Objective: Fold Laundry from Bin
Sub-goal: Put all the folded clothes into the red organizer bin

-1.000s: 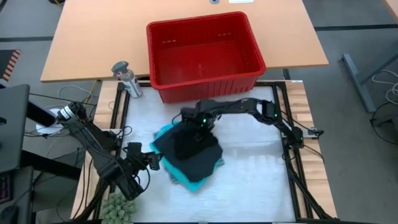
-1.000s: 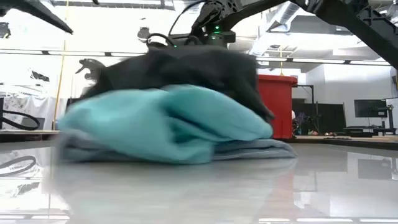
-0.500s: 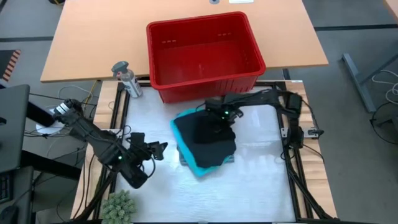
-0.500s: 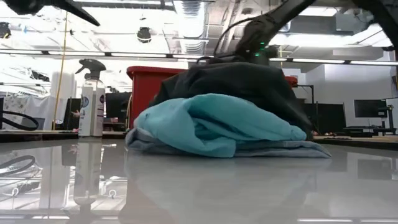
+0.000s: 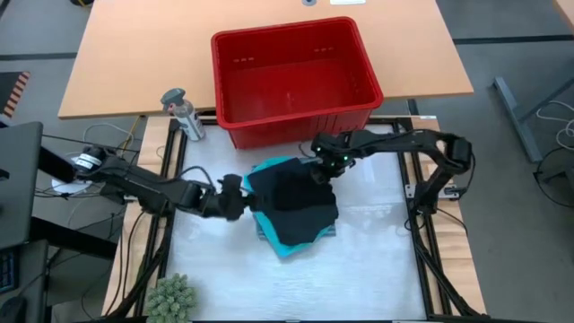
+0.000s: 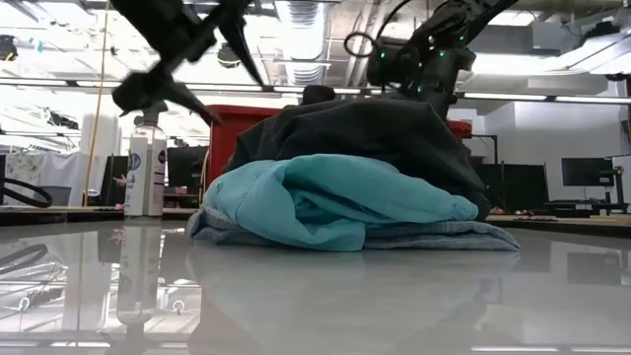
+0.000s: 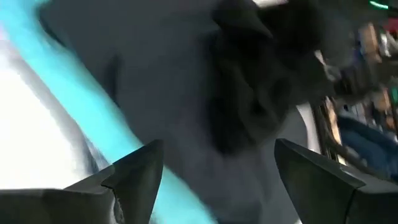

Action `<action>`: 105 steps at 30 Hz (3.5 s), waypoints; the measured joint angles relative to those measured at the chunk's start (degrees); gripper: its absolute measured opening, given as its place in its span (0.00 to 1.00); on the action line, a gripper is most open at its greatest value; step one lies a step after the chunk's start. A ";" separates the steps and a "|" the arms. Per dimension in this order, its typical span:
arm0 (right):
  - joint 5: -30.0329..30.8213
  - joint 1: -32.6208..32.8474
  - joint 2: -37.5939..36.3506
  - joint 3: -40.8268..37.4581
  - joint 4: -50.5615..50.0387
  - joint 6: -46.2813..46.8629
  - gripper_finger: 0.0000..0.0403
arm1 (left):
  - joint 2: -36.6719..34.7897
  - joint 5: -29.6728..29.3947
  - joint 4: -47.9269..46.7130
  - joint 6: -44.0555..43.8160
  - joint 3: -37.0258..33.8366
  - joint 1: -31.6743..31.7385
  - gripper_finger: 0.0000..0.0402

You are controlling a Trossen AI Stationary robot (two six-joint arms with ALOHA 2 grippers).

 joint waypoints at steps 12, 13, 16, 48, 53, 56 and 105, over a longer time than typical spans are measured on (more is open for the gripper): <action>-3.79 -3.75 -3.40 -0.91 2.81 -4.82 0.56 | -10.21 11.76 8.19 -7.44 -15.08 7.85 0.74; -3.83 -4.07 -3.36 -0.91 2.94 -5.39 0.56 | -10.99 12.39 8.30 -8.97 -16.65 8.08 0.74; -4.12 -5.07 -3.33 -0.91 3.64 -6.95 0.56 | -11.94 12.32 9.60 -13.10 -21.08 8.18 0.74; -12.93 -8.54 -21.06 -31.24 43.04 21.94 0.58 | 4.17 28.62 39.50 -0.02 -26.89 22.52 0.74; -14.33 -7.95 -18.73 -33.63 44.68 21.87 0.61 | 3.78 35.90 38.32 -0.25 -26.99 23.07 0.74; -14.25 -7.49 -18.23 -33.63 46.02 20.97 0.62 | 0.02 35.29 37.59 -1.54 -26.27 23.51 0.74; -14.81 0.37 9.23 -30.35 75.71 32.54 0.45 | 19.80 19.00 46.42 -12.77 -23.40 13.63 0.62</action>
